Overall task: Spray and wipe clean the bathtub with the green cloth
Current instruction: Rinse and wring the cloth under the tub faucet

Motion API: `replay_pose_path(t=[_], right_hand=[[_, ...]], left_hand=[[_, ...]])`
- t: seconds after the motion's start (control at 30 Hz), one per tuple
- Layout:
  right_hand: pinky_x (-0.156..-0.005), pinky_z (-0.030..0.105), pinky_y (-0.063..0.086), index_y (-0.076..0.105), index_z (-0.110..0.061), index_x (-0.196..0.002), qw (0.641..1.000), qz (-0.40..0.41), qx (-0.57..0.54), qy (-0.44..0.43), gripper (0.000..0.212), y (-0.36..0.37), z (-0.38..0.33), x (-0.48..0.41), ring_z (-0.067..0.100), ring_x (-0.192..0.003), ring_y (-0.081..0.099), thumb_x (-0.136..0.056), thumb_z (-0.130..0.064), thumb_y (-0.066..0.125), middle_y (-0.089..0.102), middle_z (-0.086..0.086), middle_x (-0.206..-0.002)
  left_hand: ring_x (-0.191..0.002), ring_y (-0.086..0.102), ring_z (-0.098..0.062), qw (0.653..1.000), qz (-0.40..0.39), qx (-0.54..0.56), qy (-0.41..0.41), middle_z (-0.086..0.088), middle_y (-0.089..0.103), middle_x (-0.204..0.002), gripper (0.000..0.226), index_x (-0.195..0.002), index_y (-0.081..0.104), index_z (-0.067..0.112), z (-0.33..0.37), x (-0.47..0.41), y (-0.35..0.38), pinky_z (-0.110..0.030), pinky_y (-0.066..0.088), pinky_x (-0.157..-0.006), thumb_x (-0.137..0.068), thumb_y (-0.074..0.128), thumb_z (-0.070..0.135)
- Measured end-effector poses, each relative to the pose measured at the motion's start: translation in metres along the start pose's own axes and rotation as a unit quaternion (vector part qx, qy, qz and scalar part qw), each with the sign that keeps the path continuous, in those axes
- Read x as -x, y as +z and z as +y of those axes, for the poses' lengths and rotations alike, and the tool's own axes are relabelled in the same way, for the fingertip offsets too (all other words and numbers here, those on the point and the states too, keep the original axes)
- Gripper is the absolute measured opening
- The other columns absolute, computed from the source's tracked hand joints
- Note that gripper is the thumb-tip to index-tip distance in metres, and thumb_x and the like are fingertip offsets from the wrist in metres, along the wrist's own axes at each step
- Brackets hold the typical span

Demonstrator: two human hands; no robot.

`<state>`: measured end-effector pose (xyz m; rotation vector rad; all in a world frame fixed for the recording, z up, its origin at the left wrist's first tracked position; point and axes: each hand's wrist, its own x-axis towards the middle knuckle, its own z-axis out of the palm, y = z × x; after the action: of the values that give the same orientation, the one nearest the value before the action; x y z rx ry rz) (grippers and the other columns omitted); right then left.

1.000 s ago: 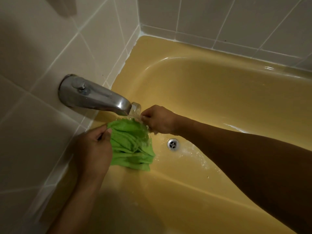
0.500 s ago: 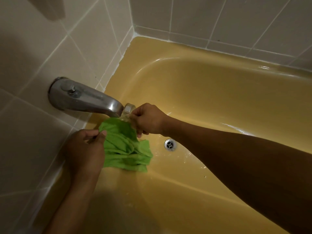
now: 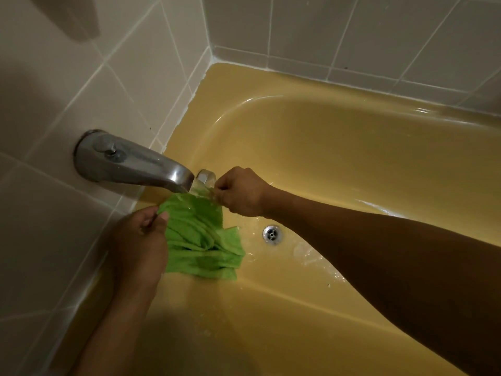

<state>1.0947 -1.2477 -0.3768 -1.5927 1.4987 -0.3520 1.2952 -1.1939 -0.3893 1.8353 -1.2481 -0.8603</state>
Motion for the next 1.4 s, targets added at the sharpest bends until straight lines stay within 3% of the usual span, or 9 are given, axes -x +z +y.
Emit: replay_pose_path(t=[0.13, 0.3, 0.4, 0.47, 0.63, 0.77, 0.87, 1.07, 1.4], right_hand=[[-0.059, 0.029, 0.033, 0.051, -0.017, -0.062, 0.991, 0.051, 0.102, -0.066, 0.039, 0.006, 0.009, -0.007, 0.018, -0.059, 0.042, -0.094, -0.027, 0.07, 0.05, 0.004, -0.062], [-0.087, 0.034, 0.043, 0.061, -0.014, -0.128, 0.975, -0.008, 0.162, -0.153, 0.054, 0.008, 0.001, -0.007, 0.022, -0.108, 0.055, -0.081, -0.028, 0.084, 0.062, 0.005, -0.125], [-0.072, 0.035, 0.047, 0.07, -0.005, -0.088, 0.973, -0.004, 0.172, -0.155, 0.007, 0.004, -0.001, -0.006, 0.03, -0.083, 0.065, -0.092, -0.007, 0.064, 0.071, 0.013, -0.093], [-0.067, 0.034, 0.049, 0.064, -0.009, -0.073, 0.979, 0.02, 0.152, -0.133, 0.023, -0.002, 0.003, -0.002, 0.027, -0.071, 0.065, -0.093, -0.003, 0.055, 0.07, 0.01, -0.077], [-0.075, 0.023, 0.041, 0.077, -0.005, -0.108, 0.989, 0.084, 0.101, -0.074, 0.029, -0.027, 0.026, 0.018, 0.018, -0.086, 0.063, -0.094, 0.0, 0.052, 0.076, 0.009, -0.102], [-0.076, 0.03, 0.043, 0.073, -0.008, -0.109, 0.995, 0.082, 0.047, -0.036, 0.025, -0.045, 0.045, 0.044, 0.024, -0.096, 0.062, -0.101, -0.005, 0.049, 0.07, 0.006, -0.1], [-0.069, 0.034, 0.046, 0.067, -0.013, -0.1, 0.99, 0.115, -0.08, 0.02, 0.024, -0.064, 0.057, 0.062, 0.02, -0.084, 0.057, -0.105, -0.009, 0.044, 0.063, 0.003, -0.092], [-0.052, 0.02, 0.045, 0.067, -0.011, -0.095, 0.978, 0.165, -0.115, 0.058, 0.02, -0.113, 0.087, 0.104, 0.01, -0.066, 0.054, -0.104, -0.009, 0.049, 0.06, 0.001, -0.08], [-0.058, 0.014, 0.04, 0.074, -0.013, -0.087, 0.968, 0.177, 0.169, 0.051, 0.009, -0.166, 0.146, 0.165, 0.008, -0.07, 0.059, -0.088, -0.02, 0.079, 0.067, -0.002, -0.078]], left_hand=[[-0.099, 0.063, -0.02, 0.998, -0.033, -0.022, 0.038, -0.001, 0.066, -0.107, 0.015, -0.111, 0.07, 0.019, 0.002, -0.001, -0.001, -0.031, 0.045, -0.085, -0.097, 0.069, 0.013], [-0.077, 0.06, 0.008, 0.99, -0.096, -0.055, 0.092, 0.019, 0.063, -0.085, 0.012, -0.102, 0.07, 0.019, 0.017, -0.006, 0.008, -0.001, 0.04, -0.066, -0.094, 0.072, 0.01], [-0.072, 0.059, -0.002, 0.984, -0.119, -0.092, 0.099, 0.004, 0.068, -0.077, 0.009, -0.092, 0.072, 0.011, 0.019, -0.018, 0.017, -0.016, 0.046, -0.067, -0.096, 0.072, 0.019], [-0.075, 0.067, -0.028, 0.984, -0.136, -0.077, 0.089, -0.018, 0.073, -0.085, 0.026, -0.09, 0.072, 0.0, 0.018, -0.026, 0.024, -0.037, 0.052, -0.073, -0.096, 0.073, 0.025], [-0.087, 0.063, -0.002, 0.961, -0.252, -0.067, 0.095, 0.01, 0.069, -0.094, 0.006, -0.098, 0.068, 0.03, 0.031, -0.028, 0.046, -0.022, 0.048, -0.077, -0.099, 0.069, 0.024], [-0.087, 0.067, -0.013, 0.931, -0.333, -0.051, 0.141, 0.0, 0.069, -0.092, 0.006, -0.087, 0.074, 0.039, 0.036, -0.036, 0.057, -0.046, 0.057, -0.089, -0.087, 0.08, 0.037], [-0.086, 0.065, -0.014, 0.893, -0.395, -0.177, 0.123, 0.002, 0.066, -0.097, 0.057, -0.112, 0.069, 0.049, 0.032, -0.047, 0.05, -0.043, 0.059, -0.084, -0.064, 0.077, 0.079], [-0.136, 0.048, -0.033, 0.771, -0.372, -0.476, 0.203, -0.015, 0.043, -0.153, 0.083, -0.156, 0.038, 0.043, 0.033, -0.046, 0.079, -0.043, 0.045, -0.109, -0.084, 0.074, 0.063], [-0.087, 0.061, -0.03, 0.822, -0.352, -0.369, 0.253, -0.006, 0.062, -0.087, 0.045, -0.086, 0.075, 0.02, 0.05, -0.055, 0.098, -0.038, 0.048, -0.085, -0.079, 0.07, 0.064]])
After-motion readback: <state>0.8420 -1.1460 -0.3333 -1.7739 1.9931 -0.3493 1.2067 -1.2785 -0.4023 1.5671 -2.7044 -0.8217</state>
